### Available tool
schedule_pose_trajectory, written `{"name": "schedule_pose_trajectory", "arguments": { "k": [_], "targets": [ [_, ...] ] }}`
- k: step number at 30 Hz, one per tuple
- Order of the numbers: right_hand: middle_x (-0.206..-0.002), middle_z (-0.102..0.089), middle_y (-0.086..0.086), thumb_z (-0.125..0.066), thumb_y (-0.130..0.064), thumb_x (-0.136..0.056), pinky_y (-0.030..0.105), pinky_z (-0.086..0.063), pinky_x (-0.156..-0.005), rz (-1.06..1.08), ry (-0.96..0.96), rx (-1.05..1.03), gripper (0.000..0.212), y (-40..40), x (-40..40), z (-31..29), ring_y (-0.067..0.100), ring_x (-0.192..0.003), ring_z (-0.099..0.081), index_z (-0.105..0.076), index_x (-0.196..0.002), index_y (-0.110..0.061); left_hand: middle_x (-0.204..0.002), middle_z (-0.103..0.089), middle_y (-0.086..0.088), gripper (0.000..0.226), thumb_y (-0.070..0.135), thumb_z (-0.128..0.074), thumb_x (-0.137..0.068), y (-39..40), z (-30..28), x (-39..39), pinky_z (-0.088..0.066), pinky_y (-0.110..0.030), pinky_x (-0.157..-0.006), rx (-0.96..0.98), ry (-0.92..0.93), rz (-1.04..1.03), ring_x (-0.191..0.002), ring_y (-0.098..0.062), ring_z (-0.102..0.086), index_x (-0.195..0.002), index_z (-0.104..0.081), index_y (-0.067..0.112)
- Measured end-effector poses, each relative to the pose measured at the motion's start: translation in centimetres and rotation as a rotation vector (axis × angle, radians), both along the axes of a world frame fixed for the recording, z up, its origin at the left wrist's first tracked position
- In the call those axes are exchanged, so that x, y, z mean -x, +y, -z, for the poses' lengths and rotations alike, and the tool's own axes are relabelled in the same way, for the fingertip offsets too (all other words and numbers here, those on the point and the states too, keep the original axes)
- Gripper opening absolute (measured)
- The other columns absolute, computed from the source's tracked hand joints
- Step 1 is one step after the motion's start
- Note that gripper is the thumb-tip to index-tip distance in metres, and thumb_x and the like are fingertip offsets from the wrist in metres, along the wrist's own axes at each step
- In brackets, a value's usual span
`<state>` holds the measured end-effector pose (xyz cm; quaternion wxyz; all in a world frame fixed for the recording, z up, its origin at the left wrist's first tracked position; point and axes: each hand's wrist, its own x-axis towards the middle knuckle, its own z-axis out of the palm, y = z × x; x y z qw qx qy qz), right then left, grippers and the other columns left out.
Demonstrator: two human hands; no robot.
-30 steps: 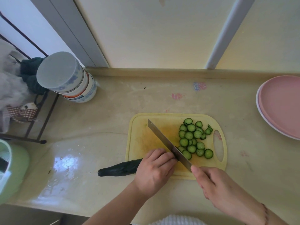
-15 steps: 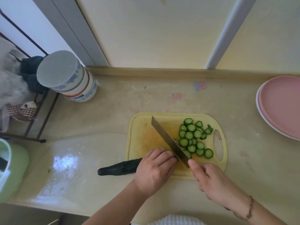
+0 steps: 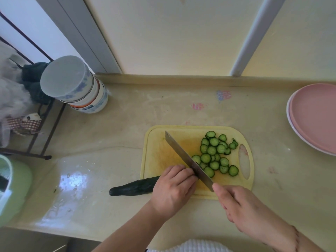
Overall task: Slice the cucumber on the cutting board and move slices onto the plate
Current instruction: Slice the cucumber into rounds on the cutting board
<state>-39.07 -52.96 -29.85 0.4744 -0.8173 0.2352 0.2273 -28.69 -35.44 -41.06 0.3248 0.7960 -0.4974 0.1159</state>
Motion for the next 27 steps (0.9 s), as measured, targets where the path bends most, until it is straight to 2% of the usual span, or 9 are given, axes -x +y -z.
{"name": "schedule_pose_trajectory", "arguments": {
  "k": [10,15,19,24,27],
  "targets": [
    [-0.049,-0.034,-0.005,-0.026,-0.075,-0.082,0.03,-0.034,-0.051,0.024,0.021,0.012,0.062,0.6,-0.7,3.4,0.009,-0.043,-0.032,-0.039,-0.064,-0.017,-0.102,-0.07,-0.001,0.006,0.015,-0.074,-0.092,0.0,0.1,0.0,-0.055,-0.034,-0.08,-0.021,0.005,-0.004,-0.098,-0.022,-0.064,-0.095,-0.076,0.011],
    [-0.045,-0.031,-0.007,-0.026,-0.068,-0.088,0.014,-0.026,-0.042,0.062,0.035,-0.035,0.058,-0.3,-0.8,3.2,0.006,-0.037,-0.028,-0.039,-0.065,-0.016,-0.101,-0.069,-0.002,0.008,0.016,-0.071,-0.095,0.0,0.1,0.0,-0.055,-0.033,-0.082,-0.009,0.03,-0.024,-0.097,-0.021,-0.064,-0.093,-0.075,0.01],
    [-0.053,-0.029,-0.002,-0.028,-0.072,-0.084,0.02,-0.025,-0.044,0.047,0.014,-0.025,0.062,-0.4,-0.6,3.0,0.009,-0.042,-0.026,-0.038,-0.065,-0.015,-0.1,-0.07,-0.002,0.006,0.016,-0.074,-0.092,-0.1,0.0,0.0,-0.055,-0.032,-0.082,0.0,0.03,-0.035,-0.097,-0.019,-0.064,-0.09,-0.075,0.01],
    [-0.055,-0.025,-0.003,-0.031,-0.074,-0.082,0.024,-0.022,-0.045,0.033,-0.032,-0.068,0.07,-0.1,-0.1,1.8,0.011,-0.046,-0.023,-0.033,-0.068,-0.005,-0.1,-0.07,-0.001,0.005,0.015,-0.077,-0.09,0.0,0.0,0.0,-0.056,-0.033,-0.08,-0.001,0.025,-0.03,-0.096,-0.02,-0.065,-0.091,-0.075,0.01],
    [-0.054,-0.027,-0.003,-0.03,-0.073,-0.082,0.023,-0.022,-0.044,0.02,-0.044,-0.057,0.071,-0.2,0.0,1.1,0.011,-0.046,-0.024,-0.035,-0.069,-0.002,-0.099,-0.07,-0.001,0.005,0.013,-0.078,-0.089,-0.1,-0.1,0.0,-0.055,-0.033,-0.08,-0.001,0.022,-0.027,-0.096,-0.02,-0.064,-0.09,-0.075,0.01]
  ]
}}
